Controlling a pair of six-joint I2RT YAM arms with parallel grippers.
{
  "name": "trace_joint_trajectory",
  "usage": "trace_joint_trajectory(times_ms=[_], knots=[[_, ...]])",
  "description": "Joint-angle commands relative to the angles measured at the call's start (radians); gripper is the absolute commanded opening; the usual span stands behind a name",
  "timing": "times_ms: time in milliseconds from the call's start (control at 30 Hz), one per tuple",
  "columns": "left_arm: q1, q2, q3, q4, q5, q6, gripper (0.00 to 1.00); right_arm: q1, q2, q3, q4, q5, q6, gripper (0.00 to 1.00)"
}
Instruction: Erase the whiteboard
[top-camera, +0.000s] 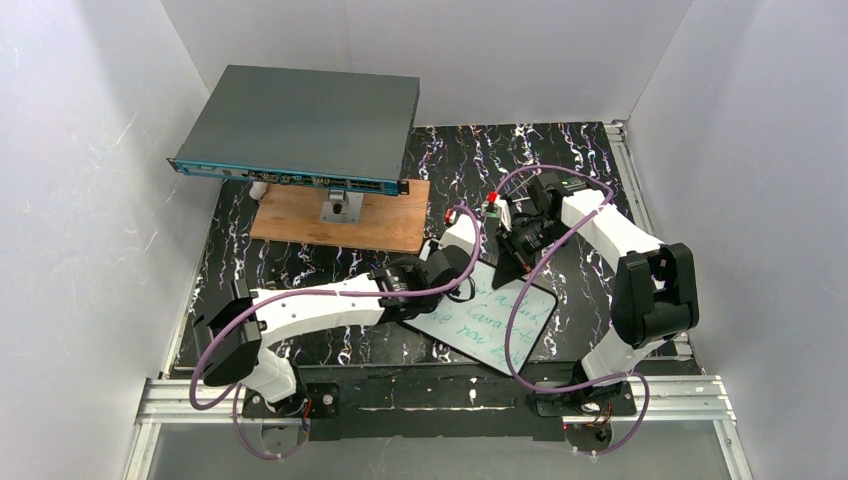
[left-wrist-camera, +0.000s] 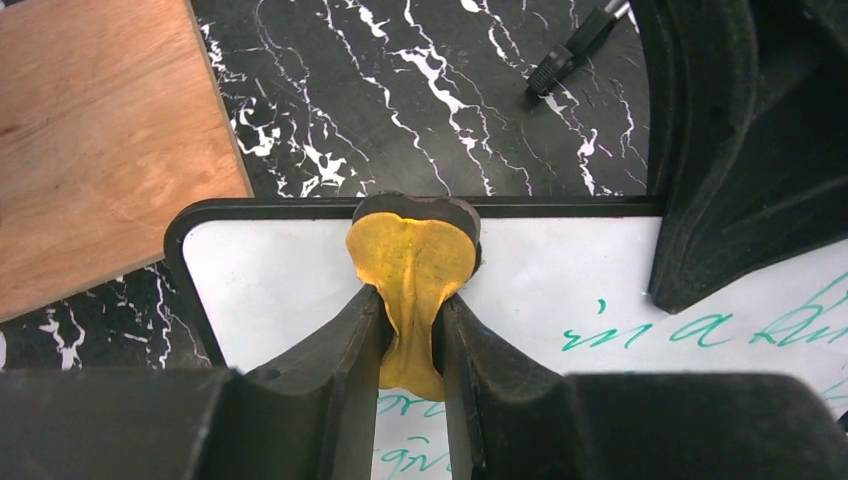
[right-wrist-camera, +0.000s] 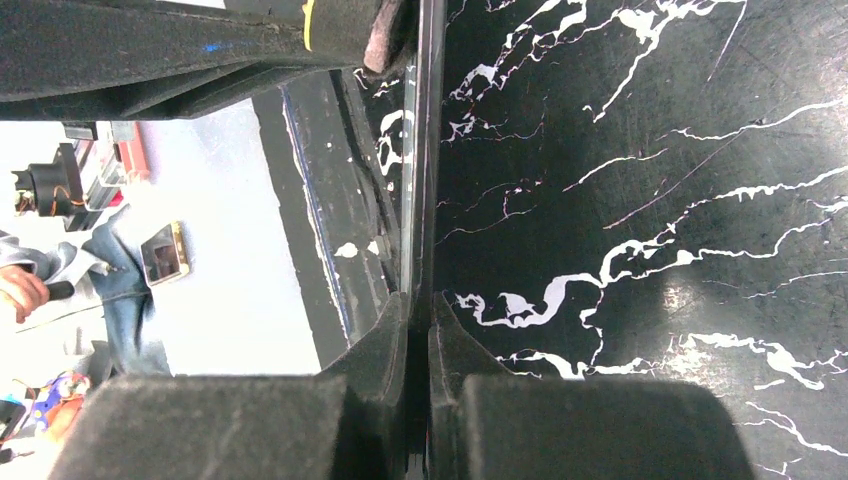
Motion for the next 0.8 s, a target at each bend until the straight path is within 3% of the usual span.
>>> trace_joint_trajectory(times_ms=[0, 333, 600, 767], knots=[[-0.018, -0.051, -0.051, 0.043, 0.100, 0.061, 0.00, 0.007, -0.028, 0.001, 0.021, -0.035, -0.080, 0.01], [-0.080, -0.009, -0.056, 0.127, 0.182, 0.096, 0.00, 0.007, -0.026, 0.001, 0.022, -0.035, -0.079, 0.01], [-0.055, 0.013, -0.044, -0.052, -0.103, -0.025, 0.00, 0.007, -0.027, 0.002, 0.021, -0.035, -0.079, 0.01], [-0.027, -0.009, -0.069, -0.079, -0.119, -0.056, 0.00, 0.007, -0.027, 0.001, 0.022, -0.035, -0.078, 0.01]])
